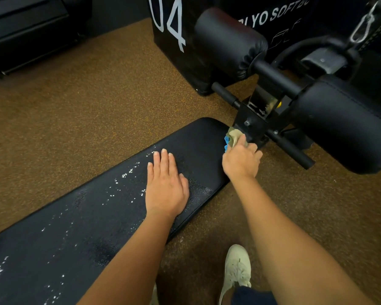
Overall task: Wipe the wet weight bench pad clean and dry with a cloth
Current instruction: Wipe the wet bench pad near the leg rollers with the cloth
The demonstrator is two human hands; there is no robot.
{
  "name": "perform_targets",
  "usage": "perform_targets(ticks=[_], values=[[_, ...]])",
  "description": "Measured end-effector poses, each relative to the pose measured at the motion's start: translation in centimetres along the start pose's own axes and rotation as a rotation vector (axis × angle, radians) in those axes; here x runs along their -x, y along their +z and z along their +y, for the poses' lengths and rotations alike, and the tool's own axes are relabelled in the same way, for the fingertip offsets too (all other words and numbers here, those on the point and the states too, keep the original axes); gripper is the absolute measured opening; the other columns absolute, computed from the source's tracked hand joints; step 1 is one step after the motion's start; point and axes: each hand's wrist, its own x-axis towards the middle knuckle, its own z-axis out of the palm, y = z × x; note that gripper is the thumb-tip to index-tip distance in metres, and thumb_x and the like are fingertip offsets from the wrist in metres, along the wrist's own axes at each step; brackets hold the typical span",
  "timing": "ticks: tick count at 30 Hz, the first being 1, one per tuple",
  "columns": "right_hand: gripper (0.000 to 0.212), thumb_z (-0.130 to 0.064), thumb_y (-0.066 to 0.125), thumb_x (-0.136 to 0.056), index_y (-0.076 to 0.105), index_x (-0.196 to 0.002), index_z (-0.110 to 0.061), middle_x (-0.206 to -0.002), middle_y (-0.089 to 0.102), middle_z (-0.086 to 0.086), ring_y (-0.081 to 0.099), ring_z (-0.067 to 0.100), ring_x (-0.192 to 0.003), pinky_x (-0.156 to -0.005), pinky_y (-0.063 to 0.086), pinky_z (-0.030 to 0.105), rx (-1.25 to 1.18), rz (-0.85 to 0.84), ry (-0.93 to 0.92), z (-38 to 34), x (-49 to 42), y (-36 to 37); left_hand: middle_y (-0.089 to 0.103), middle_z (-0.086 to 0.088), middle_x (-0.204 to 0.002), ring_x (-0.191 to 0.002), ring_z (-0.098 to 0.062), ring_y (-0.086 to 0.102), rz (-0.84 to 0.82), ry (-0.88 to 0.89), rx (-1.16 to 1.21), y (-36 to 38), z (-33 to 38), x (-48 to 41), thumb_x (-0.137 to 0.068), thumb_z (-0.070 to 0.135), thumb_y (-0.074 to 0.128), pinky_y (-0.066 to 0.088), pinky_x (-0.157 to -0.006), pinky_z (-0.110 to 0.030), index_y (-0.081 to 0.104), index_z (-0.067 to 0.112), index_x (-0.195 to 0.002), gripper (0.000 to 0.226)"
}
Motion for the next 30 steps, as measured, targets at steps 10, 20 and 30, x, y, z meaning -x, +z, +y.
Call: perform_targets(ticks=[10,20,30], values=[[0.051,-0.036,0.047,-0.091,0.036,-0.137,-0.015,-0.129,0.046,0.019,0.043,0.039,-0.113,-0.099,0.034,0.048,0.169,-0.070,-0.263,-1.4,-3.7,0.3,0.001,-0.013,-0.160,-0.147,-0.027,-0.008,-0.017,-0.005,-0.005,0.0,-0.1,0.0,-0.090,0.040,0.001,0.001,-0.120,-0.044,0.009,0.004,-0.151,0.071],[0.053,-0.035,0.044,-0.094,0.031,-0.141,-0.017,-0.134,0.041,0.017,0.037,0.037,-0.119,-0.096,0.036,0.047,0.156,-0.106,-0.247,-3.1,-4.1,-0.2,-0.001,-0.013,-0.160,-0.147,-0.027,-0.010,-0.022,0.002,-0.006,0.0,-0.2,-0.1,-0.090,0.040,0.001,-0.003,-0.120,-0.042,0.007,0.004,-0.151,0.071],[0.054,-0.037,0.046,-0.092,0.032,-0.140,-0.017,-0.135,0.042,0.015,0.037,0.037,-0.118,-0.101,0.033,0.046,0.222,-0.115,-0.327,-4.4,-4.5,-0.3,-0.003,-0.014,-0.160,-0.147,-0.028,-0.010,-0.055,0.002,-0.034,0.0,-0.1,-0.3,-0.089,0.040,0.000,-0.003,-0.120,-0.043,0.005,0.004,-0.151,0.073]])
